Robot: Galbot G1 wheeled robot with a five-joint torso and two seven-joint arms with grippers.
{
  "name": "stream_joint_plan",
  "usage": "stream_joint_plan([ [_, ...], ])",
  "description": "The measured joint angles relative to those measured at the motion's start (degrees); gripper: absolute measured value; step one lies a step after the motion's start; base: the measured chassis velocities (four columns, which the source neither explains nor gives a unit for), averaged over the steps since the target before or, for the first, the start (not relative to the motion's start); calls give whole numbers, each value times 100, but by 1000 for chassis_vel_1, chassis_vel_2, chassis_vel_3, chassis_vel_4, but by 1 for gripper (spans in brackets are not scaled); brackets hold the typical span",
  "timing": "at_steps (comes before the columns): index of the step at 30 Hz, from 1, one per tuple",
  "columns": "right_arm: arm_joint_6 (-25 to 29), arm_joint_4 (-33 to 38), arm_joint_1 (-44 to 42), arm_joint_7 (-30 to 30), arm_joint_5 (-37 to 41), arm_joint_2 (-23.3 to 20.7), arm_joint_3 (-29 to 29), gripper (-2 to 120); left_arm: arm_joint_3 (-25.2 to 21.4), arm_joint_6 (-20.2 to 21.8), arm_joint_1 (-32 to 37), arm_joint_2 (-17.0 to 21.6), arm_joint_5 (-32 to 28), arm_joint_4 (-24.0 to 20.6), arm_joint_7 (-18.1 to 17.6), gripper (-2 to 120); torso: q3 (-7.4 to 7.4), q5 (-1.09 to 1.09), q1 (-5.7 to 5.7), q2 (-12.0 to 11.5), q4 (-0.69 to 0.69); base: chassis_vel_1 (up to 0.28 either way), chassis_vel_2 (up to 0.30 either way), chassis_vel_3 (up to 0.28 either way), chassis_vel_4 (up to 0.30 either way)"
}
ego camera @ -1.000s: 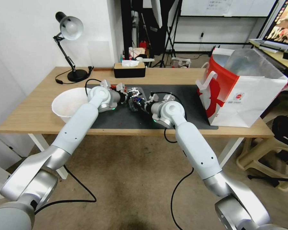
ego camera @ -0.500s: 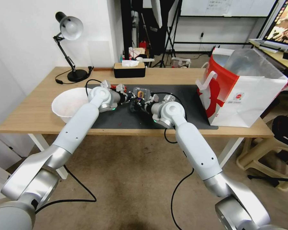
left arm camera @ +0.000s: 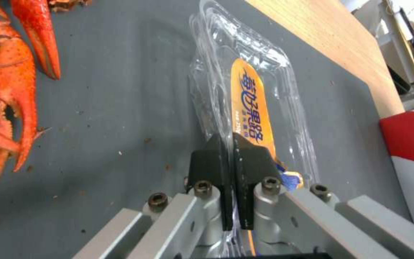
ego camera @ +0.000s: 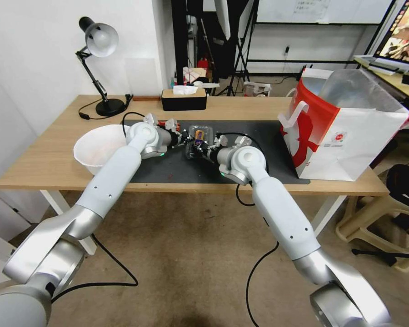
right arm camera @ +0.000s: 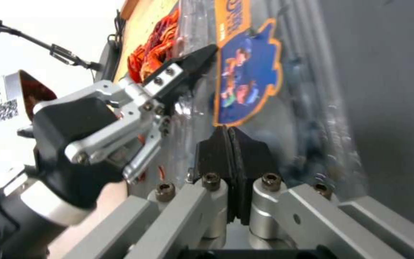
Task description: Close the takeout container lid, then place the container into the takeout bag.
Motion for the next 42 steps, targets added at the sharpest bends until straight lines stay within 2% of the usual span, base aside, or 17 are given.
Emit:
stream_joint_plan([
  [12, 62, 1117, -459, 58, 37, -714, 109, 0, -14, -11, 9, -13, 22, 2, -3, 1, 0, 1, 0, 0, 0, 0, 0, 0, 0],
  [15, 535, 2161, -1226, -935, -2202, -1386, 160, 3, -30, -19, 56, -10, 40, -46, -15, 1, 0, -1, 0, 0, 0, 0, 0, 0, 0],
  [16, 535, 2161, -1226, -935, -2202, -1386, 160, 3, -30, -19, 56, -10, 40, -46, -15, 1, 0, -1, 0, 0, 0, 0, 0, 0, 0],
  [19, 1039, 2726, -2039, -1704, -3654, -1783, 424, 17, -42, -19, 58, -17, 42, -59, -24, 1, -1, 0, -1, 0, 0, 0, 0, 0, 0],
  [21, 1161, 2824, -2225, -1866, -3944, -1866, 516, 22, -46, -19, 57, -16, 42, -60, -25, 1, -1, 1, 0, 0, -1, 0, 0, 0, 0],
  [24, 1633, 3143, -2950, -2401, -5010, -2152, 943, 36, -47, -19, 57, -17, 45, -75, -29, 1, -1, 0, -1, 0, 0, 0, 0, 0, 0],
  [25, 1633, 3143, -2950, -2401, -5010, -2152, 943, 36, -47, -19, 57, -17, 45, -75, -29, 1, -1, 0, -1, 0, 0, 0, 0, 0, 0],
  [30, 2410, 3386, -3737, -2617, -5887, -2339, 1181, 55, -166, -19, 193, 61, 35, -266, -85, 1, -1, 0, -1, 1, -7, 0, 0, 0, 0],
  [31, 2612, 3366, -3820, -2644, -6035, -2340, 1172, 59, -239, -19, 301, 130, 20, -379, -138, 1, -1, 0, -1, 1, -4, 0, 0, 0, 0],
  [32, 2796, 3338, -3967, -2663, -6176, -2325, 1180, 65, -313, -19, 407, 200, -3, -494, -189, 1, 0, -5, -1, 0, 5, 0, 0, 0, 0],
  [34, 2940, 3333, -4157, -2668, -6261, -2290, 1223, 68, -353, -19, 453, 236, -21, -552, -211, 1, -1, -1, -1, 1, 6, 0, 0, 0, 0],
  [36, 3184, 3332, -4621, -2685, -6427, -2178, 1357, 78, -377, -19, 481, 264, -39, -588, -220, 1, -1, -2, -1, 0, 6, 0, 0, 0, 0],
  [37, 3273, 3326, -4827, -2700, -6507, -2110, 1399, 83, -382, -20, 482, 265, -46, -591, -221, 1, -1, -2, -1, 0, 2, 0, 0, 0, 0],
  [38, 3273, 3326, -4827, -2700, -6507, -2110, 1399, 83, -382, -20, 482, 265, -46, -591, -221, 1, -1, -2, -1, 0, 2, 0, 0, 0, 0],
  [40, 3426, 3296, -5200, -2734, -6678, -1932, 1467, 92, -392, -22, 479, 263, -78, -613, -217, 1, -1, 0, -1, 1, -5, 0, 0, 0, 0],
  [41, 3487, 3289, -5352, -2745, -6757, -1828, 1482, 97, -395, -24, 473, 258, -91, -633, -215, 1, -1, -2, -1, 1, -4, 0, 0, 0, 0],
  [42, 3487, 3289, -5352, -2745, -6757, -1828, 1482, 97, -395, -24, 473, 258, -91, -633, -215, 1, -1, -2, -1, 1, -4, 0, 0, 0, 0],
])
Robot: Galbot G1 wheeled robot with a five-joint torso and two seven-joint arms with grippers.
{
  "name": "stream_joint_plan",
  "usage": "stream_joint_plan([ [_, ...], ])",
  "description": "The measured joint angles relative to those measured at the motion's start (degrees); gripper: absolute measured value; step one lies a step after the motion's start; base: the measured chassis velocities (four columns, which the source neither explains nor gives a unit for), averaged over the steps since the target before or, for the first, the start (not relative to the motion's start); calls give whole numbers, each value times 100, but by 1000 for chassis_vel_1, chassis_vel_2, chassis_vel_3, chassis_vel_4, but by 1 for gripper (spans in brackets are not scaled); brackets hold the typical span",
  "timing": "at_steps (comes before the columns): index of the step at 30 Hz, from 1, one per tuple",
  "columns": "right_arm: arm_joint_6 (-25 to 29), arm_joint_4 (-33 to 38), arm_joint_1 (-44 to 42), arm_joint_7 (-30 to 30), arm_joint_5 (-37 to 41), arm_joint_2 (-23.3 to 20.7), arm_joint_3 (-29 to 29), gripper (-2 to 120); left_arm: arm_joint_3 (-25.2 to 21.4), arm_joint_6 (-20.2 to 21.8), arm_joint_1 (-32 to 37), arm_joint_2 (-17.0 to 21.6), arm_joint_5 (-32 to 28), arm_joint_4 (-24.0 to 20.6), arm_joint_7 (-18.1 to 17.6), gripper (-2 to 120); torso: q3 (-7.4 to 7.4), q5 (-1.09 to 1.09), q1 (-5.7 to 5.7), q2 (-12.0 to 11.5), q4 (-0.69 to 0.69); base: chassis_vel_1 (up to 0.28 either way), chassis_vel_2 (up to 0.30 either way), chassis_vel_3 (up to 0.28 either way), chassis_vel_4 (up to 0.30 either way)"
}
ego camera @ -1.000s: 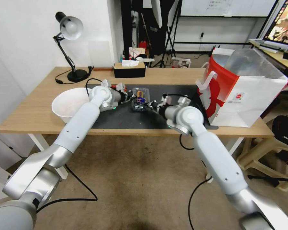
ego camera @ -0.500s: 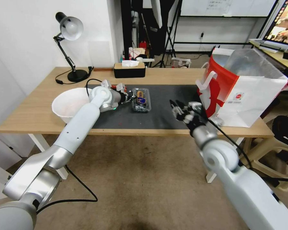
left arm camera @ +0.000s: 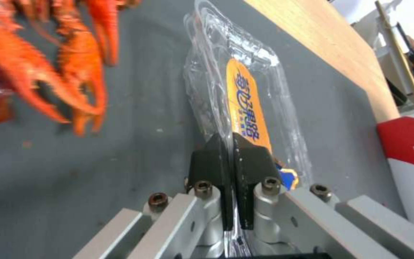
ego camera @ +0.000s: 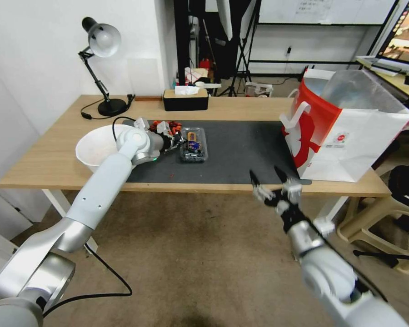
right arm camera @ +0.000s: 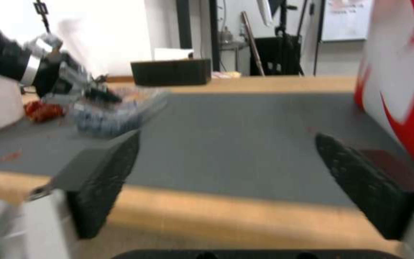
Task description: Close the takeout container lid, then place the container into the takeout bag.
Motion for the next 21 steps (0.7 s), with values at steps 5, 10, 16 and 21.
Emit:
stream_joint_plan([
  [5, 90, 23, -339, -62, -196, 267, 10, 108, 0, -5, -41, -9, -28, -45, -5, 1, 0, 0, 0, 0, 6, 0, 0, 0, 0],
  [10, 206, 67, -598, -101, -339, 440, 11, 114, 4, -10, -58, -14, -60, -105, -18, 1, 1, 0, 1, 0, 4, 0, 0, 0, 0],
  [16, 273, 131, -819, -117, -459, 545, 12, 114, 6, -17, -197, -81, -182, -182, -65, 1, 1, 0, 1, 0, 4, 0, 0, 0, 0],
  [21, 275, 162, -870, -117, -504, 603, 14, 110, 7, -18, -357, -167, -305, -269, -151, 1, 1, 2, 1, 0, 4, 0, 0, 0, 0],
])
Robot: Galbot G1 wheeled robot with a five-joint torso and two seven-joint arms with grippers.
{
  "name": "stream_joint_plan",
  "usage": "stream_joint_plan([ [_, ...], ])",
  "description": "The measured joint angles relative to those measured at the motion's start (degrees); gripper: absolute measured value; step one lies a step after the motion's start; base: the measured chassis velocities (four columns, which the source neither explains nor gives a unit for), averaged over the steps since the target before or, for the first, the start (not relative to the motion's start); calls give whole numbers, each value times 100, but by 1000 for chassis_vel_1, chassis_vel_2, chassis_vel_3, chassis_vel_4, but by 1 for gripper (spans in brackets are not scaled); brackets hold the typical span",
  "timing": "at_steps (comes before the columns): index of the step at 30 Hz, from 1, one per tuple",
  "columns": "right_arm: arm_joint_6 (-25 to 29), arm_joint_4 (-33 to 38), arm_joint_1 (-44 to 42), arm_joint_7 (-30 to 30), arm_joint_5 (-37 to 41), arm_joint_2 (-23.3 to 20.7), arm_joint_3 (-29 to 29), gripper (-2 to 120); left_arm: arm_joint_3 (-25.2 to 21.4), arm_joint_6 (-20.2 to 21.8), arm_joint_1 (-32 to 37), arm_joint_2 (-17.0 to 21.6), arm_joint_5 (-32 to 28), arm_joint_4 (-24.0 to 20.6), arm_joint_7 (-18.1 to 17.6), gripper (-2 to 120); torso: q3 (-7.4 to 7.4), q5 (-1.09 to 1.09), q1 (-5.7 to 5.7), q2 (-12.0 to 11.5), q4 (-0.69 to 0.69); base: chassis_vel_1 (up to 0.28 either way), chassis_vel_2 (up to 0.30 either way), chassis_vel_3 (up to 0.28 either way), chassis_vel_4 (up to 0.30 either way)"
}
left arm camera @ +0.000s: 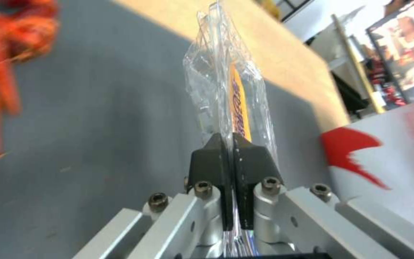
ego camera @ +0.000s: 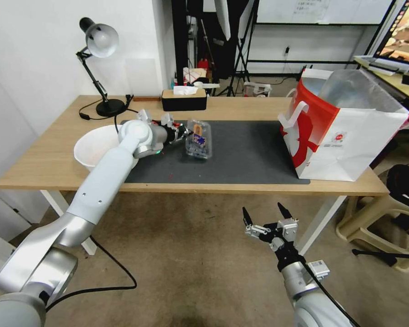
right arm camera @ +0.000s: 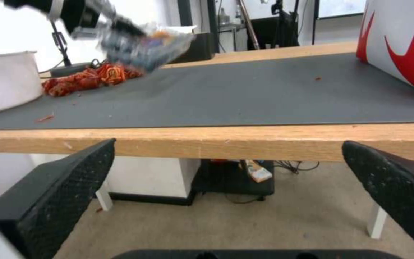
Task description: Close the takeout container lid, then place the container into the takeout bag.
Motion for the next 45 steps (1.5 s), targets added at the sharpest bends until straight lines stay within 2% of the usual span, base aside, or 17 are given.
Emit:
stream_joint_plan([
  [5, -14, 69, -8, 10, -65, 114, -36, 101, 72, -1, -331, -177, -154, -46, -140, 0, 0, 0, 0, 0, 0, 0, 0, 0, 0],
  [15, -2, 110, -147, -7, -201, 226, -4, 100, 321, -51, -1006, -596, -224, 156, -230, 0, 0, 0, 0, 0, 0, 0, 0, 0, 0],
  [20, 57, 112, -239, -18, -289, 295, 8, 100, 439, -93, -1347, -1034, -194, 454, -232, 0, 0, 0, 0, 0, 2, 0, 0, 0, 0],
  [22, 104, 95, -283, -18, -383, 344, 9, 100, 463, -123, -1525, -1373, -124, 656, -225, 0, 0, 0, 0, 0, 0, 0, 0, 0, 0],
  [23, 104, 95, -283, -18, -383, 344, 9, 100, 463, -123, -1525, -1373, -124, 656, -225, 0, 0, 0, 0, 0, 0, 0, 0, 0, 0],
  [26, 181, 91, -365, -8, -587, 478, 0, 100, 457, -154, -1841, -1999, 1, 983, -199, 0, 1, 1, 0, 0, -2, 0, 0, 0, 0],
  [27, 181, 91, -365, -8, -587, 478, 0, 100, 457, -154, -1841, -1999, 1, 983, -199, 0, 1, 1, 0, 0, -2, 0, 0, 0, 0],
  [29, 208, 89, -385, -6, -698, 548, -17, 100, 451, -181, -2042, -2288, 105, 1180, -119, 0, 0, 2, 0, 0, -6, 0, 0, 0, 0],
  [35, 225, 88, -412, -1, -773, 612, -14, 100, 355, -304, -2494, -2355, 519, 1755, 206, 0, 0, -3, 1, -1, 3, 0, 0, 0, 0],
  [40, 244, 86, -439, 1, -771, 589, 26, 100, 381, -327, -2768, -2344, 579, 1966, 342, 0, 0, -2, 0, 0, 1, 0, 0, 0, 0],
  [45, 246, 71, -402, 9, -755, 571, 38, 100, 527, -432, -2868, -2333, 687, 1986, 534, 0, 0, -1, 0, 0, 1, 0, 0, 0, 0],
])
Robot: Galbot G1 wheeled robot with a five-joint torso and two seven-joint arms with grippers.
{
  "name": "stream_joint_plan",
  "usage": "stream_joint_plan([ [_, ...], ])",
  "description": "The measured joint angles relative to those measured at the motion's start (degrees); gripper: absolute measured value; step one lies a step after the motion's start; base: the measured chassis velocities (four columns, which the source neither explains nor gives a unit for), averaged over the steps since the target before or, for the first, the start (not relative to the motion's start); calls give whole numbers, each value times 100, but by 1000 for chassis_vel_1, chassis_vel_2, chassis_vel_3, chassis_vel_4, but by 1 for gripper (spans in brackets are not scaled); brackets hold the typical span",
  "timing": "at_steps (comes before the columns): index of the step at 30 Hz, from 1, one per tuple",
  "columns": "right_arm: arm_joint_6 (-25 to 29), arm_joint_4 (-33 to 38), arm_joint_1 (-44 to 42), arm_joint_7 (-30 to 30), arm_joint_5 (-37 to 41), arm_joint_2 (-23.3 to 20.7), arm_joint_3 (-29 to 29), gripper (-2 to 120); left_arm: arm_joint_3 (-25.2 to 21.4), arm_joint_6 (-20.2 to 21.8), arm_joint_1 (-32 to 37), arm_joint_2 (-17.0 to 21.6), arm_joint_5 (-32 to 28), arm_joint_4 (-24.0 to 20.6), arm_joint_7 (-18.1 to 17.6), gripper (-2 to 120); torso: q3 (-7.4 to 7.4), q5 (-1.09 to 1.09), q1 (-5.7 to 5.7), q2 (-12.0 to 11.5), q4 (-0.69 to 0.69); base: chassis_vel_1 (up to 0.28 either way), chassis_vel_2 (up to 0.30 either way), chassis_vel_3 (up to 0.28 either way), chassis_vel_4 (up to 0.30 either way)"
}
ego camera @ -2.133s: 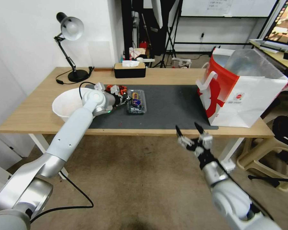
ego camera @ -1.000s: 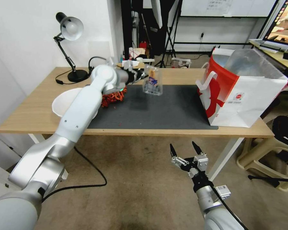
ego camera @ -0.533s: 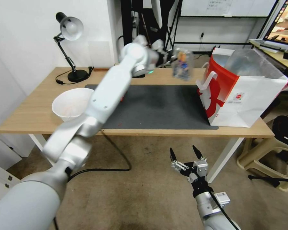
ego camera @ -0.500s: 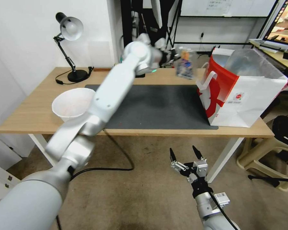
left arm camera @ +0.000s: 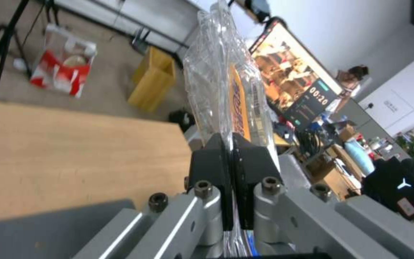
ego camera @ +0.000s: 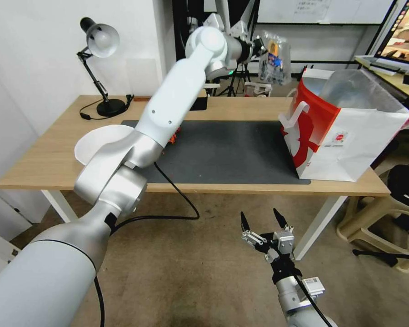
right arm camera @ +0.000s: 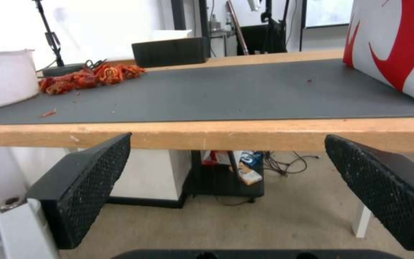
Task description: Close the takeout container lid, then place the container into the takeout bag.
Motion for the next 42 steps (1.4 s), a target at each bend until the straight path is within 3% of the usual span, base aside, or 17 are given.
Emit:
stream_joint_plan([
  [3, 0, -13, 41, 2, 4, 0, -14, 100, 207, -113, -38, 5, 96, -17, 265, 0, 0, 1, 0, 0, 0, 0, 0, 0, 0],
  [6, -1, -44, 82, 2, 3, 12, -44, 100, 607, -368, -73, 11, 291, -62, 1019, 0, 0, 1, 0, -1, 0, 0, 0, 0, 0],
  [7, -1, -44, 82, 2, 3, 12, -44, 100, 607, -368, -73, 11, 291, -62, 1019, 0, 0, 1, 0, -1, 0, 0, 0, 0, 0],
  [9, -1, -63, 95, 2, 3, 21, -45, 100, 864, -561, -81, 12, 394, -69, 1492, 0, 0, 1, 0, -1, -2, 0, 0, 0, 0],
  [11, -1, -77, 113, 2, 6, 45, -37, 100, 1301, -1022, -118, 15, 583, -73, 2000, 0, 0, 1, 0, -1, -1, 0, 0, 0, 0],
  [12, -1, -77, 113, 2, 6, 45, -37, 100, 1301, -1022, -118, 15, 583, -73, 2000, 0, 0, 1, 0, -1, -1, 0, 0, 0, 0],
  [19, -1, -102, 99, 8, 23, 122, -30, 100, 2230, -2040, -255, 18, 990, -81, 2812, 0, 0, 0, 0, -1, -1, 0, 0, 0, 0],
  [23, -1, -127, 92, 11, 30, 168, -32, 100, 2399, -2297, -292, 20, 1020, -87, 2987, 0, 0, 0, 0, -1, -1, 0, 0, 0, 0],
  [31, -2, -135, 76, 24, 47, 218, -45, 100, 2738, -2631, -274, 23, 1219, -146, 2984, 0, 0, 0, 0, -1, 0, 0, 0, 0, 0],
  [42, -10, -156, 104, 31, 107, 226, -24, 100, 3066, -2761, -231, 24, 1562, -202, 2937, 0, 0, 0, 0, -1, -1, 0, 0, 0, 0],
])
